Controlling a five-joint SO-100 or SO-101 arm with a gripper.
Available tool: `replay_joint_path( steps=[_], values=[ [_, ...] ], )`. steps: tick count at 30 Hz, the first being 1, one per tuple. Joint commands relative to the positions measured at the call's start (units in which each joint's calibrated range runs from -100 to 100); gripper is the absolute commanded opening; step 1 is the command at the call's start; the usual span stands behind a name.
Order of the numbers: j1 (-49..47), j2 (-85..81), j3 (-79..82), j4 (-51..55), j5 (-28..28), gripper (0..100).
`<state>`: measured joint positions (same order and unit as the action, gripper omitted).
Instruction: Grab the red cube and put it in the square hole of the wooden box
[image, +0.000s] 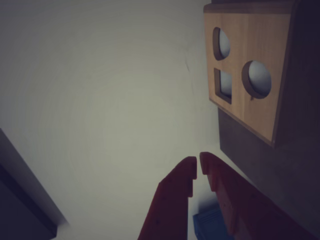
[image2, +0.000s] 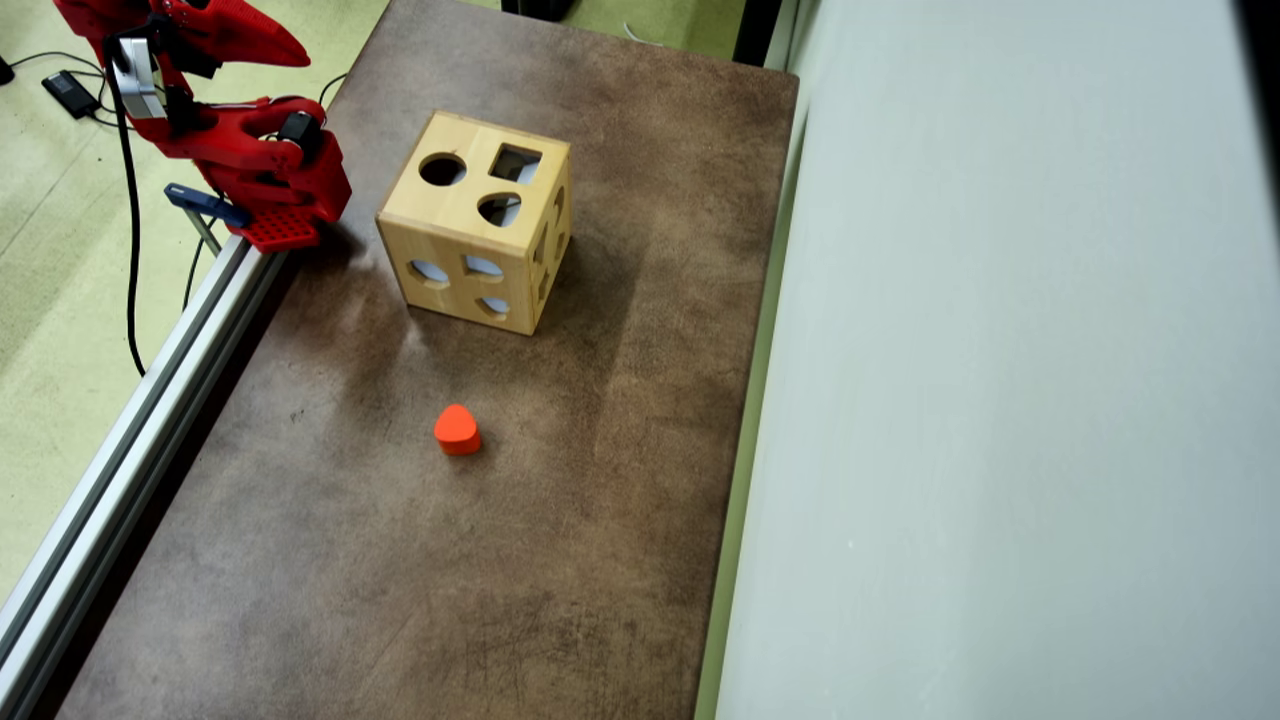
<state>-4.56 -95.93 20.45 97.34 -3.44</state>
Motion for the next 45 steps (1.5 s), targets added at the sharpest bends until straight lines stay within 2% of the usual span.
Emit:
replay_joint_path(
  steps=[1, 45],
  values=[
    [-0.34, 0.26, 0.03, 0.57, 0.1, 2],
    [-0.71, 0.35, 0.03, 0.49, 0.2, 2]
  ],
)
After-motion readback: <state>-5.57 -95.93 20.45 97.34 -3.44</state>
